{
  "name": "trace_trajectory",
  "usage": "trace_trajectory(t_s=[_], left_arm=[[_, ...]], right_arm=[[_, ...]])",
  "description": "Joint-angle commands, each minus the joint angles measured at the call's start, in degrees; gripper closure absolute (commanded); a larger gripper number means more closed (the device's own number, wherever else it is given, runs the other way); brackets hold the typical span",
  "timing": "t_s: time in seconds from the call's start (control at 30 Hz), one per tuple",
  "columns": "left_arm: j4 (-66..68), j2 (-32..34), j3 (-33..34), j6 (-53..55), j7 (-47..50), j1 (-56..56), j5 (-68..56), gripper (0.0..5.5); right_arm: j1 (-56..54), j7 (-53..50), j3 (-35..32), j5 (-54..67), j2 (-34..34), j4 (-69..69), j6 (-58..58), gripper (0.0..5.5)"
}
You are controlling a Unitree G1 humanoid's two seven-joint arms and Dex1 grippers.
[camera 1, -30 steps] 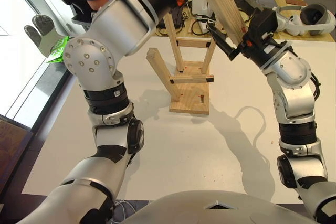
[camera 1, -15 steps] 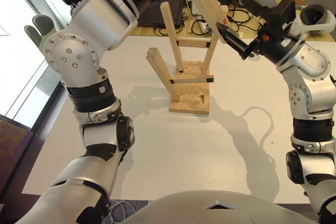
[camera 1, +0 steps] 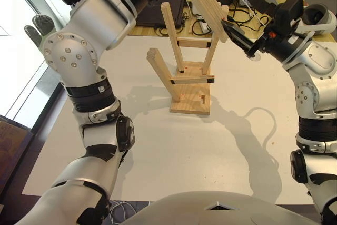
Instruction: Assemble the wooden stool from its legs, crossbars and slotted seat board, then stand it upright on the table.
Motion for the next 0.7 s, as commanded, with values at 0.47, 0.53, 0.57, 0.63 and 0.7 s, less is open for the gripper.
trace_trajectory(t_s=[0.47, 0.53, 0.57, 0.63, 0.7], left_arm=[[-4.62, 5.67, -8.6, 2.92, -18.98, -2.79, 6.98, 4.46], [-5.02, 5.74, -10.26, 2.65, -21.92, -3.22, 8.82, 4.46], [-5.26, 5.63, -10.9, 2.54, -23.03, -3.3, 9.61, 4.46], [-5.54, 5.47, -12.03, 2.16, -25.25, -3.6, 11.39, 4.46], [-5.8, 5.19, -12.66, 1.9, -27.1, -4.08, 12.62, 4.46]], right_arm=[[-8.25, 8.94, -4.93, 18.9, -4.12, 3.55, 21.11, 1.48], [-8.43, 11.98, -4.09, 20.78, -5.33, 3.22, 23.95, 1.48], [-8.26, 13.3, -3.69, 21.42, -5.94, 2.9, 25.08, 1.48], [-8.43, 16.05, -2.5, 21.7, -7.24, 3.16, 26.38, 1.48], [-9.3, 18.31, -1.51, 20.83, -8.11, 4.57, 26.43, 1.48]])
